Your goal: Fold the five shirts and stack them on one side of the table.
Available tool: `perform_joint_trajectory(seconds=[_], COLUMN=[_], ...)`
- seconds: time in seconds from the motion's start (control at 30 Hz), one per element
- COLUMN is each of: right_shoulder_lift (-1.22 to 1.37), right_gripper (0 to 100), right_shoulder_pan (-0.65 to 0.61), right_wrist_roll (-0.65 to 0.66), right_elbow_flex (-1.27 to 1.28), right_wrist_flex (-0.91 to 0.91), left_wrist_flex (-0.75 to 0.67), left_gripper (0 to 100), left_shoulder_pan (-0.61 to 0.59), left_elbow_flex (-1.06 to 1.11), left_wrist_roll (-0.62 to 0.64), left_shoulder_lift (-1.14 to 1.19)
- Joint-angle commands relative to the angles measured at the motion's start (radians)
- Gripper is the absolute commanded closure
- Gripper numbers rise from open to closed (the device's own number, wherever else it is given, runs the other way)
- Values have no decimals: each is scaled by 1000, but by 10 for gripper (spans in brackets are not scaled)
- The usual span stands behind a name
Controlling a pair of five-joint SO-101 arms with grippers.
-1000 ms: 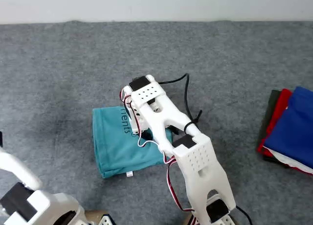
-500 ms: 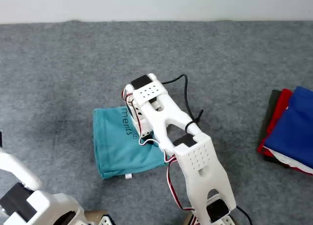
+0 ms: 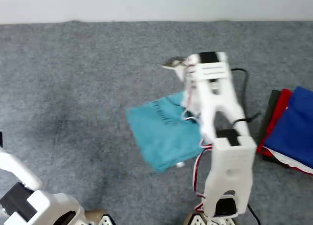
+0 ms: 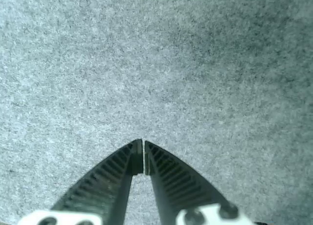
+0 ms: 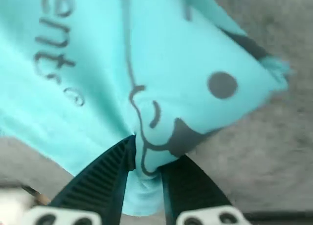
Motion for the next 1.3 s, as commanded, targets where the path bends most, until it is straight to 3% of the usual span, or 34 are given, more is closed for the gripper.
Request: perform_joint_trajectory(seconds=[0.0,0.13,0.23,0.57,0.67,0.87,0.97,1.27], right_shoulder_lift=[-67,-68,-68,-45,-50,-114,-148,-242], right_gripper=[990,990,990,980,910,838,837,801], right_shoulder_pan=[104,133,104,15,33,50,47,8], right_wrist_roll=[358,566,638,644,614,264,17,-583], right_elbow_flex=[-6,-6,-6,-5,-6,-6,-6,-6], right_wrist_flex=[-16,-177,-314,-463,-470,-489,-466,-163], left_wrist_flex=[15,15,15,52,57,54,55,57], left_gripper=[985,985,985,985,985,985,985,985], left_shoulder_pan=[8,9,9,8,8,11,11,11], left_elbow_flex=[-4,-4,-2,-5,-5,-10,-10,-10], left_wrist_roll=[2,2,0,0,-2,-2,-2,-2], left_shoulder_lift=[-46,-48,-41,-51,-51,-51,-51,-51])
